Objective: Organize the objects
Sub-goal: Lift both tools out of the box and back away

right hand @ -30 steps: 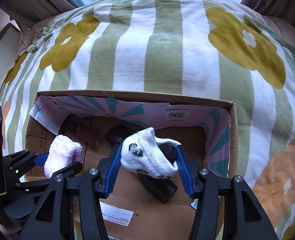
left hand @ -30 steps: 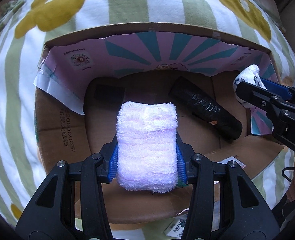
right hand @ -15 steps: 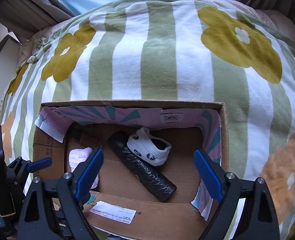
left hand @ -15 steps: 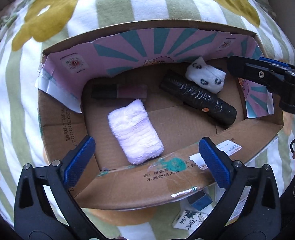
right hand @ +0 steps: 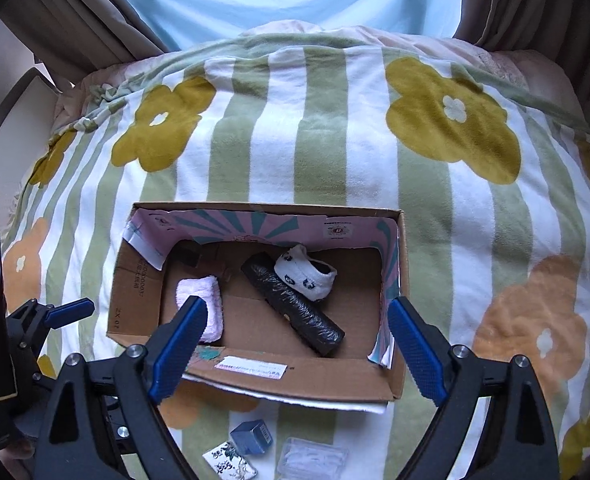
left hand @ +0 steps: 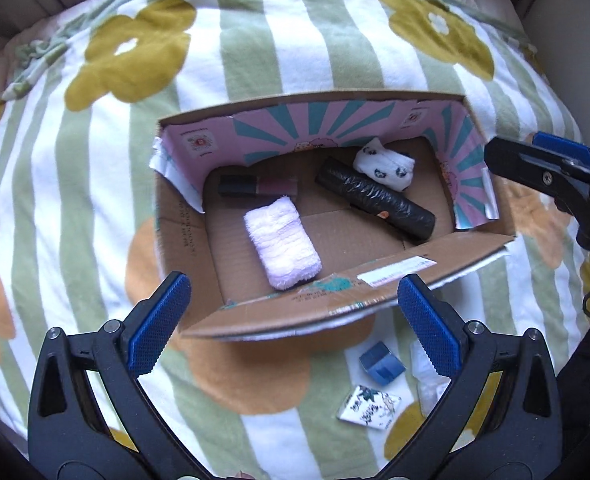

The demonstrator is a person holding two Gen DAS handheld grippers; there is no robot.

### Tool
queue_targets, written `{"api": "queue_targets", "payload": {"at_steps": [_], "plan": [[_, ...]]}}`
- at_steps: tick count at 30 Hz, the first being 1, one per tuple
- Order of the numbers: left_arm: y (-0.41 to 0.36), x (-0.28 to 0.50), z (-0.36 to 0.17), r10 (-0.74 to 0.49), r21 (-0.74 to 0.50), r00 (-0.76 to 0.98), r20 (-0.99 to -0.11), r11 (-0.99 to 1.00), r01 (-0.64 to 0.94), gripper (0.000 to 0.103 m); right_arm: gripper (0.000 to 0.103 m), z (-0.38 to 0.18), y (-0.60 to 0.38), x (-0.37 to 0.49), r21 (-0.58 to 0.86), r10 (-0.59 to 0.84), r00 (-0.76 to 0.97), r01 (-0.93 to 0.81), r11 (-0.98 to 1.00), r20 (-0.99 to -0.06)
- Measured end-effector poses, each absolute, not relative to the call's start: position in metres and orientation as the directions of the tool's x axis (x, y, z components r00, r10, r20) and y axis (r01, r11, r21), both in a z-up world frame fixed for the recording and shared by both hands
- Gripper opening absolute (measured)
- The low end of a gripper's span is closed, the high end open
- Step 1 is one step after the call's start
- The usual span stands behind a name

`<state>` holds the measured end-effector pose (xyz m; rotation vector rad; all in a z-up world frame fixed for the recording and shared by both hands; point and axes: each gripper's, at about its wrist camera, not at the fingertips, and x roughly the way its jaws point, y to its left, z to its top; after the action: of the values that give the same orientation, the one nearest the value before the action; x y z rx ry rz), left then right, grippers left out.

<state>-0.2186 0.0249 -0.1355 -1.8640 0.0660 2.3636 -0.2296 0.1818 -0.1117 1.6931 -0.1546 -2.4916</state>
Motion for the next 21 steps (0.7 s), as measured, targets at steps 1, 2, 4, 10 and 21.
{"api": "queue_targets", "payload": {"at_steps": [1,2,4,10,21], "plan": [[0.023,-0.214,-0.126,0.075,-0.045,-0.239,-0.968,-0.991,-0.129,0.103,0.090,-0.102,0.181,-0.222,0.155,-0.162,-0.372,0.048,-0.987,-0.914],[0.021,-0.207,-0.115,0.072,-0.040,-0.256,-0.964,-0.991,-0.129,0.103,0.090,-0.095,0.181,-0.216,0.155,-0.162,-0.381,0.050,-0.987,-0.910],[0.018,-0.193,-0.095,0.069,-0.033,-0.291,-0.954,-0.991,-0.128,0.103,0.090,-0.077,0.179,-0.202,0.150,-0.159,-0.403,0.053,-0.987,-0.901],[0.004,-0.148,-0.042,0.061,-0.030,-0.402,-0.914,-0.996,-0.081,0.103,0.090,-0.028,0.171,-0.154,0.127,-0.139,-0.473,0.057,-0.990,-0.870],[-0.022,-0.054,0.014,0.075,-0.075,-0.513,-0.855,-0.997,-0.022,0.103,0.090,0.003,0.160,-0.060,0.114,-0.116,-0.544,0.037,-0.993,-0.831]]}}
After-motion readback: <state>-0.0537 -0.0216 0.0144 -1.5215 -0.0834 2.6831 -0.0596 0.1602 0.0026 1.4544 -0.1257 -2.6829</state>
